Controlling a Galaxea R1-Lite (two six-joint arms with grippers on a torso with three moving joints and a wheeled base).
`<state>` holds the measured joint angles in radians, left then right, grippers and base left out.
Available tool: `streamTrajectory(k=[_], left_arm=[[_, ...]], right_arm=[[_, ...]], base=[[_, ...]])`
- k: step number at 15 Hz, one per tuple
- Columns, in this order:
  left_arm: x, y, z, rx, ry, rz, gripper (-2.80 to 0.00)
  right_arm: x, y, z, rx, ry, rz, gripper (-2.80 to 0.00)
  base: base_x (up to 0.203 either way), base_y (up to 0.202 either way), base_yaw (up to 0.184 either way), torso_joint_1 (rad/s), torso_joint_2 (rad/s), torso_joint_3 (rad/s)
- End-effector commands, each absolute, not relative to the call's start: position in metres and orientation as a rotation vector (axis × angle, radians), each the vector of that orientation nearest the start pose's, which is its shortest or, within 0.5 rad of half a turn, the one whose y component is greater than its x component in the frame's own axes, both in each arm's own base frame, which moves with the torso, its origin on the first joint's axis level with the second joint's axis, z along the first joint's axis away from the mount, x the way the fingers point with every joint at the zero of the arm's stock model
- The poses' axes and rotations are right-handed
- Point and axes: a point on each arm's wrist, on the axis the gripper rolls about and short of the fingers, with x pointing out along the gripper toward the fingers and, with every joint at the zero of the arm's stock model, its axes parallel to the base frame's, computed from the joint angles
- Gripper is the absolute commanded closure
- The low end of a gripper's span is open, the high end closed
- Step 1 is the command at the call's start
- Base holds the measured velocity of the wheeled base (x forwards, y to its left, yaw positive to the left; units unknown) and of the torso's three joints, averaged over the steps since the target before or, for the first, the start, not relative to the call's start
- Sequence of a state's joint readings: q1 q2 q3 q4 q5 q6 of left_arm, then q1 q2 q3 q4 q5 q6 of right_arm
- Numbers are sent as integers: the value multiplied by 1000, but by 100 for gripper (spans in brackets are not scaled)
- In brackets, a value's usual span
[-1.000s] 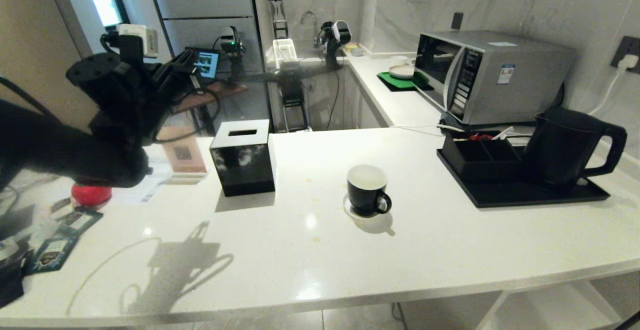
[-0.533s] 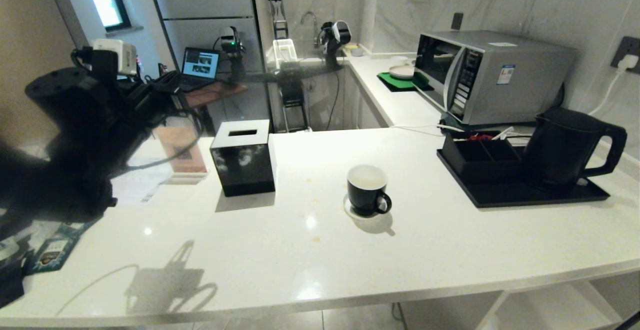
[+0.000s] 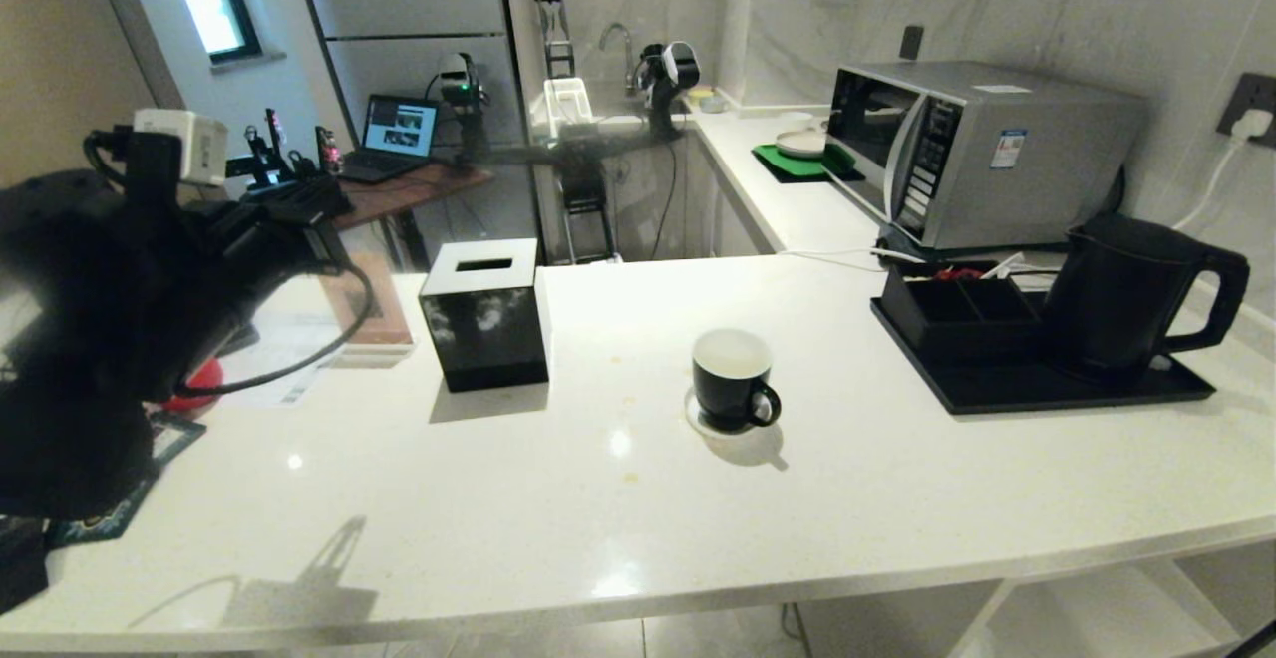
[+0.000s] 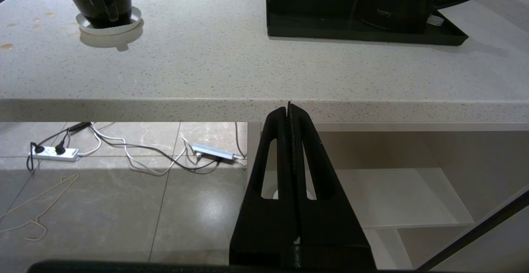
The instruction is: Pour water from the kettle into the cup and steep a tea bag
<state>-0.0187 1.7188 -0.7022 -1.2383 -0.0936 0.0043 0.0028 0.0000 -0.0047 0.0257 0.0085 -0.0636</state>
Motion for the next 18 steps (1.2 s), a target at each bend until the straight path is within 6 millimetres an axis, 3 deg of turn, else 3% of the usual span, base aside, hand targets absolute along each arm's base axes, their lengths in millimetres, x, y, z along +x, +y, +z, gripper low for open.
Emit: streamTrajectory(k=[1, 4, 7, 15, 18], left_arm=[[295, -9, 206, 17, -207, -156, 0], [285, -11, 190, 29, -145, -233, 0], [260, -10, 174, 38, -75, -250, 0], [154, -8, 136, 28, 57, -276, 0], [122, -7, 144, 34, 10, -273, 0]], right_arm=[[-23, 0, 74, -64, 21, 13, 0], [-23, 0, 74, -64, 22, 13, 0], [-23, 0, 74, -64, 22, 13, 0], [-23, 0, 74, -64, 21, 13, 0], [-23, 0, 74, -64, 23, 13, 0]], base=[[0, 0, 0, 0, 0, 0], [0, 0, 0, 0, 0, 0], [0, 0, 0, 0, 0, 0], [0, 0, 0, 0, 0, 0], [0, 0, 0, 0, 0, 0]])
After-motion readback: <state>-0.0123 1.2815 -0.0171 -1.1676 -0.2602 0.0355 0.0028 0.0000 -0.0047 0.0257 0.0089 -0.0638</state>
